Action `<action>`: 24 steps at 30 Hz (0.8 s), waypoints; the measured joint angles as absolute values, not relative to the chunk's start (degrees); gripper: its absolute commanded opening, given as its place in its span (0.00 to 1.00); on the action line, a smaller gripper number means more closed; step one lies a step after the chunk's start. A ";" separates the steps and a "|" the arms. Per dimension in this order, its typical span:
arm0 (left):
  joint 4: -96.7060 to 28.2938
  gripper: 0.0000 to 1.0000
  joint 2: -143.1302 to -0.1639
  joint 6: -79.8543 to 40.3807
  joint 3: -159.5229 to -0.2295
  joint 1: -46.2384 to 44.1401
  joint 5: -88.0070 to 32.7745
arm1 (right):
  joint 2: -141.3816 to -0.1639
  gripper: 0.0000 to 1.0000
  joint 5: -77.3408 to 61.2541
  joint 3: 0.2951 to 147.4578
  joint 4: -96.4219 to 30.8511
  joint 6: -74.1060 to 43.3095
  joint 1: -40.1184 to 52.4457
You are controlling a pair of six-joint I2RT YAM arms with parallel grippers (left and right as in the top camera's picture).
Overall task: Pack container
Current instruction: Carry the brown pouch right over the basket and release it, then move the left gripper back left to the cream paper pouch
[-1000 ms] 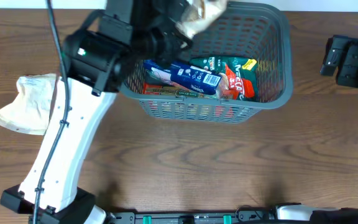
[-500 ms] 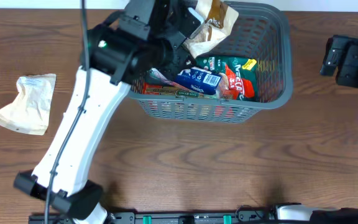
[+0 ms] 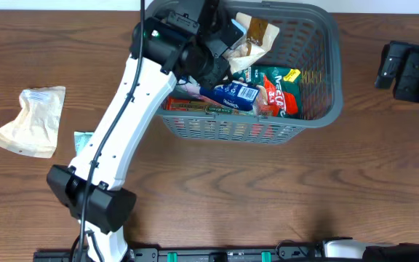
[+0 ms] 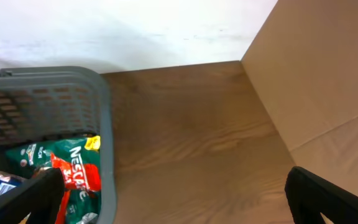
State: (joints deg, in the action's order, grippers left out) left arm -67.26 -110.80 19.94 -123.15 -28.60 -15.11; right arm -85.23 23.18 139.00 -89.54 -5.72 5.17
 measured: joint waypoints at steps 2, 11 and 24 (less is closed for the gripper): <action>-67.13 0.72 -110.80 19.44 -123.15 -28.60 -15.16 | -85.23 0.99 23.20 139.00 -89.54 -5.72 5.17; -67.09 0.98 -110.80 19.55 -123.15 -28.60 -15.33 | -85.23 0.99 23.18 139.00 -89.54 -5.72 5.17; -67.00 0.99 -107.07 18.13 -128.35 -28.60 -11.81 | -85.23 0.99 23.18 139.00 -89.52 -5.72 5.17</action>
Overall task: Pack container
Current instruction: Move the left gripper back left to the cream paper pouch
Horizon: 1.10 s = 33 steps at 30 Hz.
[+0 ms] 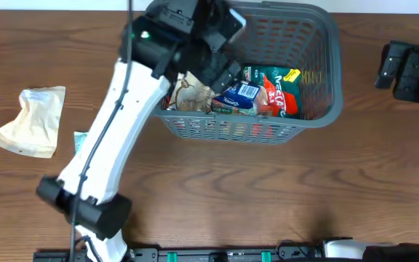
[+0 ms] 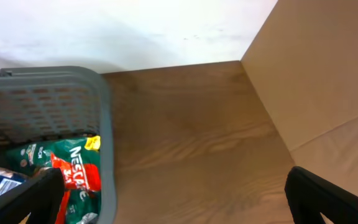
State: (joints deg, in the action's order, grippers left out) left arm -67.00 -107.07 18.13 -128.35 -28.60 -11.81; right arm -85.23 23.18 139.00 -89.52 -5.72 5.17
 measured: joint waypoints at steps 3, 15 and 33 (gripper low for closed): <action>-66.87 0.99 -103.31 16.45 -132.53 -28.42 -6.15 | -85.23 0.99 23.20 139.00 -89.54 -5.72 5.17; -75.94 0.99 -95.18 3.49 -137.62 -13.74 15.62 | -85.23 0.99 23.18 139.00 -89.54 -5.72 5.17; -85.73 0.99 -105.80 -10.94 -137.19 22.61 19.55 | -85.23 0.99 23.20 139.00 -89.54 -5.72 5.17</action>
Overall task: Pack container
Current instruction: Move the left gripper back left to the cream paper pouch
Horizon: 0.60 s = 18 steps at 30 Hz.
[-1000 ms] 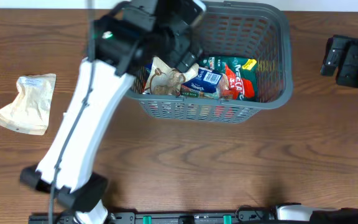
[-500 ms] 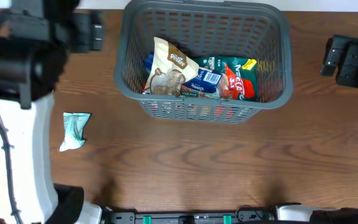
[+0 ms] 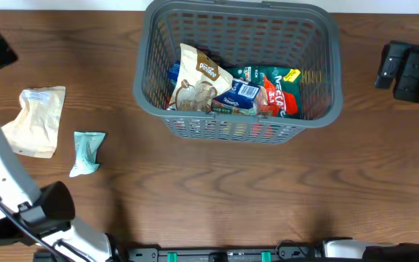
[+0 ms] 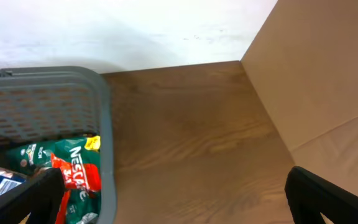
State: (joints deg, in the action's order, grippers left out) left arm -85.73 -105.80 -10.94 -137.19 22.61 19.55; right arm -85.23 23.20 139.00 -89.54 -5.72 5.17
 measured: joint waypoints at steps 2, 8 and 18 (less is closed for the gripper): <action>-85.71 0.99 -106.85 -10.94 -137.08 24.69 19.68 | -85.23 0.99 23.20 139.00 -89.56 -5.72 5.17; -84.07 0.99 -110.80 -8.88 -134.23 28.45 19.05 | -85.23 0.99 23.18 139.00 -89.54 -5.72 5.17; -89.06 0.99 -122.91 -4.58 -130.87 28.86 15.14 | -85.23 0.99 23.18 139.00 -89.54 -5.72 5.17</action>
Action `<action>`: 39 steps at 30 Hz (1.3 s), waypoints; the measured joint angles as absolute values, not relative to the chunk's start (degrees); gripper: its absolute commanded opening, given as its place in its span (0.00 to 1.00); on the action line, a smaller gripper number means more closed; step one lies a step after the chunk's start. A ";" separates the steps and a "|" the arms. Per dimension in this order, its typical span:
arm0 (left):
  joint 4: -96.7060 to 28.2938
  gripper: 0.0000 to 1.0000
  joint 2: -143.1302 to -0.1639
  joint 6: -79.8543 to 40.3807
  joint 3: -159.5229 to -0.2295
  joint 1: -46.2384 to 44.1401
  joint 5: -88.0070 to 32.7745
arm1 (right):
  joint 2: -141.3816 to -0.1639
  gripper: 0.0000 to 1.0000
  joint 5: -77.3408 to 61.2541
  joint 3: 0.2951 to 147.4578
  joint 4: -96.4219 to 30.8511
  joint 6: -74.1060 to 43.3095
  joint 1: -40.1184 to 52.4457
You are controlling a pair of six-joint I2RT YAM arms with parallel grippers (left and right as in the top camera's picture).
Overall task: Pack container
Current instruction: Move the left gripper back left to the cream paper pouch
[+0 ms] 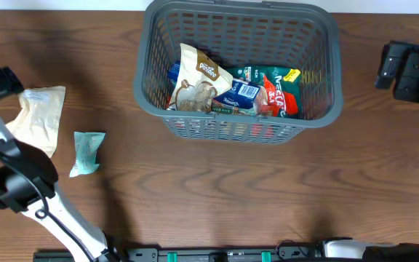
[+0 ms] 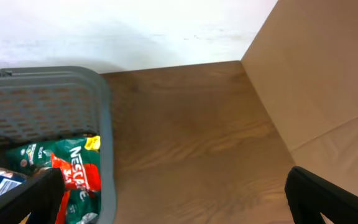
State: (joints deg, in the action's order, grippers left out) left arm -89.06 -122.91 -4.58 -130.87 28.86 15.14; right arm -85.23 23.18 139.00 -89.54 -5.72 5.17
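Observation:
The grey mesh basket (image 1: 240,124) stands at the back middle of the table and holds a brown-and-white pouch (image 1: 195,84), a blue packet (image 1: 240,94) and a green Nescafe packet (image 1: 275,91) (image 2: 61,171). A beige pouch (image 1: 33,124) and a small teal packet (image 1: 86,151) lie on the table at the left. My left gripper (image 1: 1,78) hangs at the beige pouch's upper left corner; its jaws do not show clearly. My right gripper (image 2: 173,205) (image 1: 406,73) stands wide open right of the basket, holding nothing.
A cardboard wall (image 2: 328,81) rises on the right in the right wrist view, and a white wall (image 2: 123,31) runs behind the table. Bare brown tabletop (image 1: 253,196) stretches in front of the basket. The left arm's white link (image 1: 64,211) crosses the lower left.
My left gripper has come down from the far left back corner to the top edge of the beige pouch. The basket, its contents and the right arm are unchanged.
My left arm first reached into the basket with the brown-and-white pouch at its gripper. Then the pouch lay lower in the basket's left side. Later the arm was out at the far left with the pouch left in the basket, and now it is by the beige pouch.

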 measured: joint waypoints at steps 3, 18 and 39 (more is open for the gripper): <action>-88.90 0.98 -123.70 -5.19 -130.72 28.86 14.48 | -85.23 0.99 23.18 139.00 -89.54 -5.72 5.17; -78.81 0.98 -123.66 21.85 -130.78 29.47 1.02 | -85.25 0.99 23.20 139.00 -89.54 -5.72 5.17; -77.67 0.98 -138.30 38.94 -130.74 40.01 -16.08 | -85.25 0.99 23.20 139.00 -89.54 -5.72 5.17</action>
